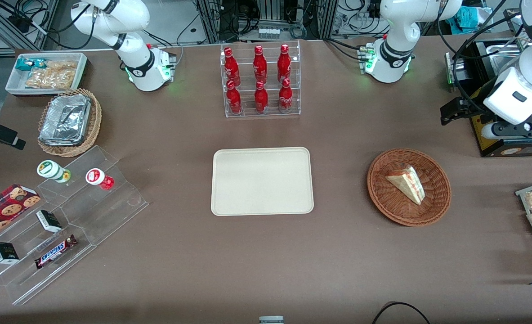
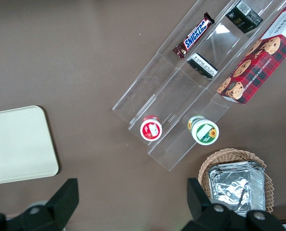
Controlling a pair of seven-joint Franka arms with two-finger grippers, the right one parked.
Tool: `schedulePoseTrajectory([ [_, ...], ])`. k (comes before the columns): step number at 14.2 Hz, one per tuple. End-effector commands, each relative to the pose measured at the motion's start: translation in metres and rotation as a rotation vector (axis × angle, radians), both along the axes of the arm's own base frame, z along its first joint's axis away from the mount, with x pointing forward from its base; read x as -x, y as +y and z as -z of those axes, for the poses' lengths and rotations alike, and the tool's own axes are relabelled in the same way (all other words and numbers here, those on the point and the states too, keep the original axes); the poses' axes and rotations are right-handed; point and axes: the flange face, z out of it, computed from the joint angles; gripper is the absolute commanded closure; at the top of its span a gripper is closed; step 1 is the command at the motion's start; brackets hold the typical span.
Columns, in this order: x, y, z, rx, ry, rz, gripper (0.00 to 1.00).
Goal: Place sandwich from basket to tray
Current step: 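Move the left gripper over the sandwich in the wicker basket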
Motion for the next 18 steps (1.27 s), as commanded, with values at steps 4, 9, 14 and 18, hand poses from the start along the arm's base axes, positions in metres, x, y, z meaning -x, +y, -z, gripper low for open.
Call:
schedulePoseTrajectory([
  [4,-0.010,0.006,0.031,-0.034,0.044,0.007,0.00],
  [9,-0.015,0.026,0.153,-0.011,0.076,-0.037,0.00],
  [14,0.007,0.027,0.247,-0.025,-0.061,-0.280,0.00],
  [18,0.003,0.024,0.279,-0.041,-0.111,-0.717,0.00],
])
